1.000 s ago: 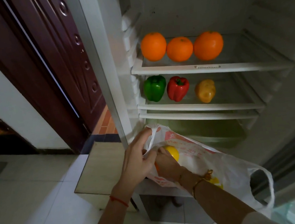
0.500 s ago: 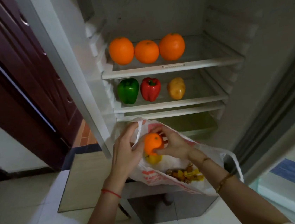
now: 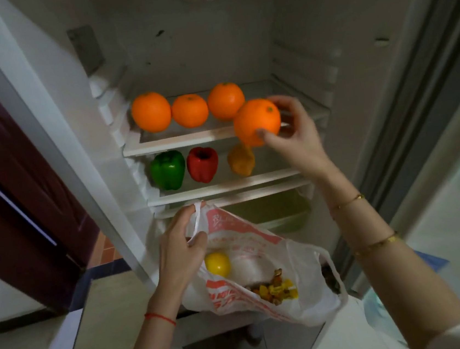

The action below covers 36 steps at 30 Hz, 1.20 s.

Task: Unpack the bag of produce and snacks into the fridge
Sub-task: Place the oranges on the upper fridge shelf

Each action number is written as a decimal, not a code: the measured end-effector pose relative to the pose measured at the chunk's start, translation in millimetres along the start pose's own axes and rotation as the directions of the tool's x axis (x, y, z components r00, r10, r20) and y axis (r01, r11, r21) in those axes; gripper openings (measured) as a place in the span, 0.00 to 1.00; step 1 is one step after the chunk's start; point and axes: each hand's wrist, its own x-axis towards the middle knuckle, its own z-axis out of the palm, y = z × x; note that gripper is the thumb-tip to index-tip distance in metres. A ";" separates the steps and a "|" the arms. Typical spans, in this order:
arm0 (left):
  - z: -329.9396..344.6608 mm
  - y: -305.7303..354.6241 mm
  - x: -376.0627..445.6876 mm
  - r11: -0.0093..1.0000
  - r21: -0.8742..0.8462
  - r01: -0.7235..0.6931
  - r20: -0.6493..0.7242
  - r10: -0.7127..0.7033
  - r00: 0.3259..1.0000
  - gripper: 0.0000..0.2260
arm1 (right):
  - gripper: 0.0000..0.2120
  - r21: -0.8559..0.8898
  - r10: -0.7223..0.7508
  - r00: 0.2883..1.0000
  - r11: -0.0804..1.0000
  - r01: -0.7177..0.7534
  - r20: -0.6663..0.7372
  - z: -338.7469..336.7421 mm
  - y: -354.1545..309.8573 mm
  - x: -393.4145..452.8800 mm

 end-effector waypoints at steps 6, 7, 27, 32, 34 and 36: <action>3.3 -2.6 4.6 0.998 -0.007 0.059 -0.004 -0.059 0.998 0.28 | 0.31 -0.185 0.038 0.970 0.979 -0.084 -0.239 -2.4 -1.4 63.6; 3.6 -3.5 5.7 0.997 -0.008 0.071 -0.005 -0.071 0.997 0.28 | 0.31 -0.213 0.059 0.970 0.971 -0.111 -0.234 -0.9 -0.2 70.8; 1.7 -1.4 1.7 0.999 -0.032 0.038 -0.007 -0.038 0.999 0.28 | 0.29 -0.342 -0.022 0.952 0.936 -0.087 -0.304 2.9 14.7 59.2; -0.2 -1.4 -6.9 0.998 -0.058 -0.005 -0.016 0.004 1.000 0.28 | 0.09 -0.244 -0.114 0.978 0.967 0.069 -0.174 13.0 9.9 9.9; -1.4 0.7 -11.1 0.998 -0.053 -0.033 -0.021 0.032 0.999 0.28 | 0.04 -0.213 -0.062 0.998 0.975 0.067 0.029 25.5 15.8 -18.0; -3.0 3.4 -14.6 0.997 -0.038 -0.066 -0.029 0.065 0.997 0.29 | 0.01 -0.243 0.018 0.962 0.969 0.051 0.273 40.5 30.3 -45.8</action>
